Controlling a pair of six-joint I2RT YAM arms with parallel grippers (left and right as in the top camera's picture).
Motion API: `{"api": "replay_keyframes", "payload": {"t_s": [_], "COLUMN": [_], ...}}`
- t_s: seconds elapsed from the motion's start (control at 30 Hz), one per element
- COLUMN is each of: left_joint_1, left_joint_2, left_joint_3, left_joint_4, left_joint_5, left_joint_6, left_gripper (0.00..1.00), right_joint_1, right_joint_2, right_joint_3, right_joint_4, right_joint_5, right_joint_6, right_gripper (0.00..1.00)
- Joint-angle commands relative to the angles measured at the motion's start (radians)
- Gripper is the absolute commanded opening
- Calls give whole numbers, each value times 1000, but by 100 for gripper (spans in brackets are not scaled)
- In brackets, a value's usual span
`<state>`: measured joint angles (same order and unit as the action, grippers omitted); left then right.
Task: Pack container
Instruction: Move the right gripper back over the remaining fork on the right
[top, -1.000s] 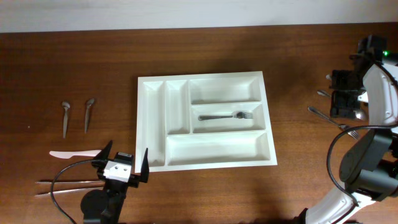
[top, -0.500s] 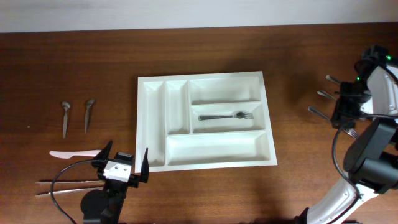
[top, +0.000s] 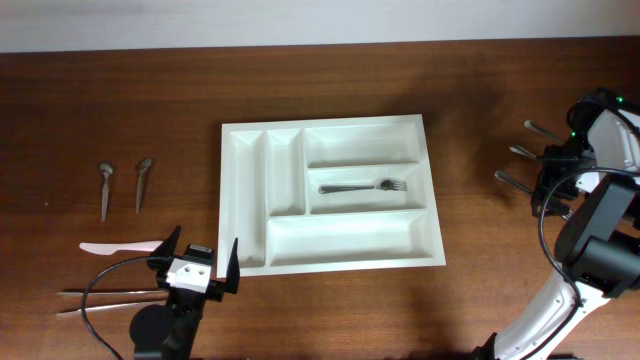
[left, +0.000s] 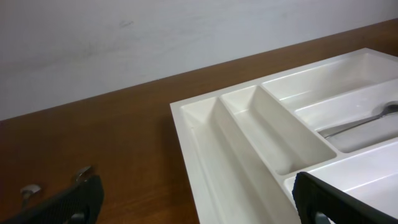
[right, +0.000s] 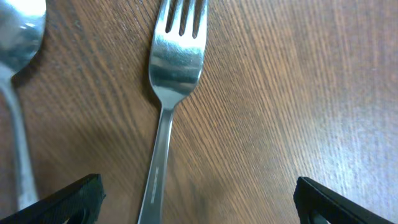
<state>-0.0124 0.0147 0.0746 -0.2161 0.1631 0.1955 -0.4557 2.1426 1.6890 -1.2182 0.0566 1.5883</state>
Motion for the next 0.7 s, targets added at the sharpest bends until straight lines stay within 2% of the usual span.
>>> {"api": "replay_keyframes", "payload": {"t_s": [0.0, 0.67], "left_joint_1": [4, 4], "left_joint_2": [-10, -10], "left_joint_3": [-7, -7], "left_joint_4": [4, 3], "left_joint_5": [-7, -7], "left_joint_6": [16, 16], "left_gripper": [99, 99], "right_joint_1": [5, 40], "right_joint_2": [23, 24], "right_joint_3": [-29, -121], "right_joint_4": [28, 184], "right_joint_5": [27, 27], "right_joint_6": [2, -16], "right_gripper": [99, 99]}}
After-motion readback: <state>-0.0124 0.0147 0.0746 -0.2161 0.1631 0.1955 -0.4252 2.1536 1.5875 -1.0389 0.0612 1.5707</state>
